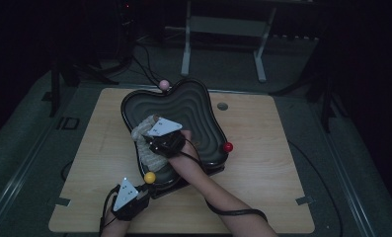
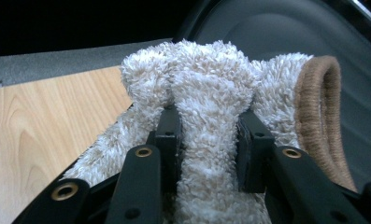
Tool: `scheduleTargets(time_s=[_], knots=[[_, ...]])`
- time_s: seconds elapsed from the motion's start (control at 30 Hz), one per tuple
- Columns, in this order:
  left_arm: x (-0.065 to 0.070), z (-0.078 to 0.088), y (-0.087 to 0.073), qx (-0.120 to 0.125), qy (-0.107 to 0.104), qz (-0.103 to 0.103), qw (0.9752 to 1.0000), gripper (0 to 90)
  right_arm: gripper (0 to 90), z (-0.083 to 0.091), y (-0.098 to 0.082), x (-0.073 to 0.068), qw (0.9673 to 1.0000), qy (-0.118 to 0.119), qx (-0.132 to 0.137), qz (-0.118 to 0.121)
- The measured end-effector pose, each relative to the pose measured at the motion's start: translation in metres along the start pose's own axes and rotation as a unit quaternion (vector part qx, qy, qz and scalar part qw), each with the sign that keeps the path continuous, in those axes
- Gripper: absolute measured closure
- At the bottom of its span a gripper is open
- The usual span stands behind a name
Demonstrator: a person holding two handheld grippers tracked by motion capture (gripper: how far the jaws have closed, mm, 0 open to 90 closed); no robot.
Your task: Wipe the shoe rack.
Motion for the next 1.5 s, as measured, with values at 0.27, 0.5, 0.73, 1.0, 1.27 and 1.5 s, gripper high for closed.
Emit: scheduleTargets(time_s=[0.27,0.5,0.73,1.0,1.27,1.5], knots=[[0.0,0.0,0.0,-0.002,0.0,-0.001,1.0,74.3,66.8,0.009,-0.017,-0.014,0.9999,0.012,-0.002,0.007],[0.0,0.0,0.0,-0.001,0.0,-0.001,1.0,74.3,66.8,0.017,-0.031,-0.025,0.9997,0.02,-0.005,0.015],[0.0,0.0,0.0,-0.002,0.0,-0.002,1.0,74.3,67.9,0.026,-0.046,-0.034,0.9994,0.022,-0.009,0.025],[0.0,0.0,0.0,-0.002,-0.001,-0.001,1.0,74.3,69.0,0.036,-0.059,-0.035,0.999,0.029,-0.021,0.025],[0.0,0.0,0.0,-0.002,0.001,-0.002,1.0,74.3,68.9,0.044,-0.069,-0.032,0.9992,0.03,-0.019,0.018],[0.0,0.0,0.0,-0.003,0.002,-0.003,1.0,74.4,68.6,0.047,-0.073,-0.02,0.9996,0.015,-0.023,0.007]])
Point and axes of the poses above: each handheld gripper's, and its own axes: z roughly backward along the jaws, y roughly out of its top, x roughly to its right, the point moved 8 cm from there along -z, roughly forward along the jaws, and after that the axes turned 6 degrees about -x, right-handed, at the moved point
